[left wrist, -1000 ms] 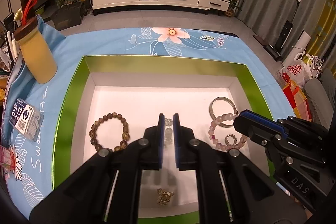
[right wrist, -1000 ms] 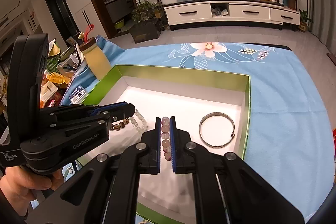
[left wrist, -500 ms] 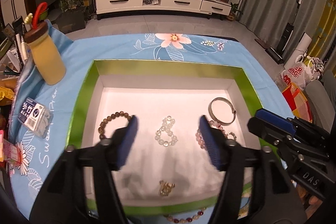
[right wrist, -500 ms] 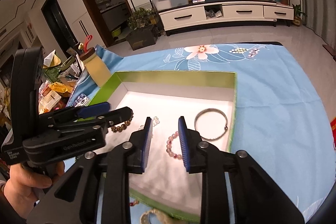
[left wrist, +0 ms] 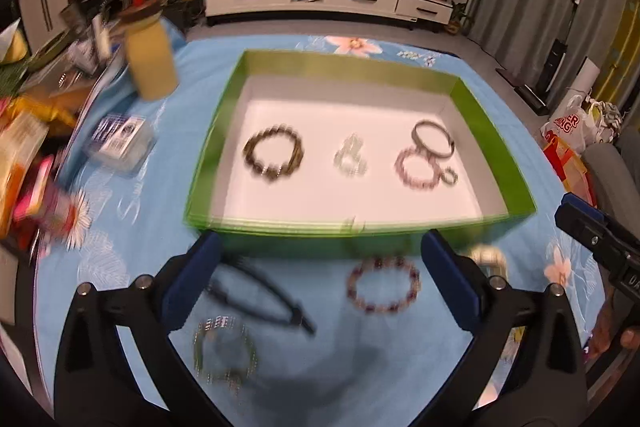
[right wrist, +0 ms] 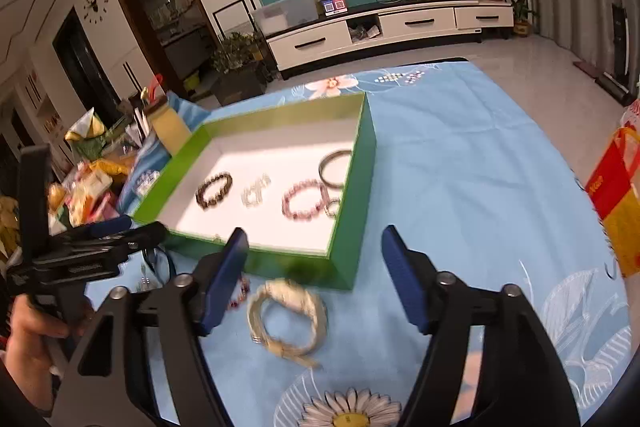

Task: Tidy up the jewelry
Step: 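Withdraw both tools from the box toward the jewelry beside it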

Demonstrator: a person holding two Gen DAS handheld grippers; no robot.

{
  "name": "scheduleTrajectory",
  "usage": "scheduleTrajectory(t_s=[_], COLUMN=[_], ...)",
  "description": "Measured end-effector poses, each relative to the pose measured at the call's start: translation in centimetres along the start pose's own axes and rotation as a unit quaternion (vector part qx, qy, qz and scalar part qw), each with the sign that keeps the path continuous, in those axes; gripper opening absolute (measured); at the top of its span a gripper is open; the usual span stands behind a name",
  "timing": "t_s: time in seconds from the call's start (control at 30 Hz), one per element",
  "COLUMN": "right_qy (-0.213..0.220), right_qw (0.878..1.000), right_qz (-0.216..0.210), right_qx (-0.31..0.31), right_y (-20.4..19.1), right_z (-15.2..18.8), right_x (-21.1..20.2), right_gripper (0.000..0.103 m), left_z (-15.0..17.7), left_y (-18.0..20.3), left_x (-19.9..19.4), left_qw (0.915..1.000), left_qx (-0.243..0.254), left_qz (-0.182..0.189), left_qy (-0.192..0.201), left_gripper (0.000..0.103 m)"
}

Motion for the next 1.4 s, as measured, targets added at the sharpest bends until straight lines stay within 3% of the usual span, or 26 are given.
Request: scheduleTrajectory(t_s=[0.23, 0.6, 1.03, 1.4], right_qy=[-0.014, -0.022, -0.028, -0.043], right_qw=[1.000, 1.000, 1.000, 0.999], right_qz=[-0.007, -0.013, -0.010, -0.017], right_qx=[-0.015, -0.007, 0.008, -0.003], right_y=[-1.0, -0.9, 0.1, -0.4], right_z=[3.3, 5.5, 6.7, 7.7], right_x=[-1.3, -2.8, -2.9, -1.7], right_gripper=[0.079, 0.081, 0.081, 0.081], left_z=[2.5, 6.3, 9.8, 11.7], left_y=[-1.4, -3.5, -9.1, -9.0], left_x=[-3.9, -7.0, -7.6, -5.0], left_qw=[0.9987, 0.9967, 0.9916, 0.9933], left_qx=[-0.037, -0.065, -0.119, -0.111], left_qz=[0.007, -0.005, -0.031, -0.031], left_qy=[0.035, 0.049, 0.038, 0.005], left_gripper=[0.101, 0.101, 0.101, 0.101])
Point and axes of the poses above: each gripper's, at about its wrist camera, not at the fingertips, and x roughly the way its jaws point, y to its right, z to its underside, the point moved 9 cm from there along x, roughly the way its jaws point, and after that the axes turned 7 degrees about -y, right-handed, at the moved point
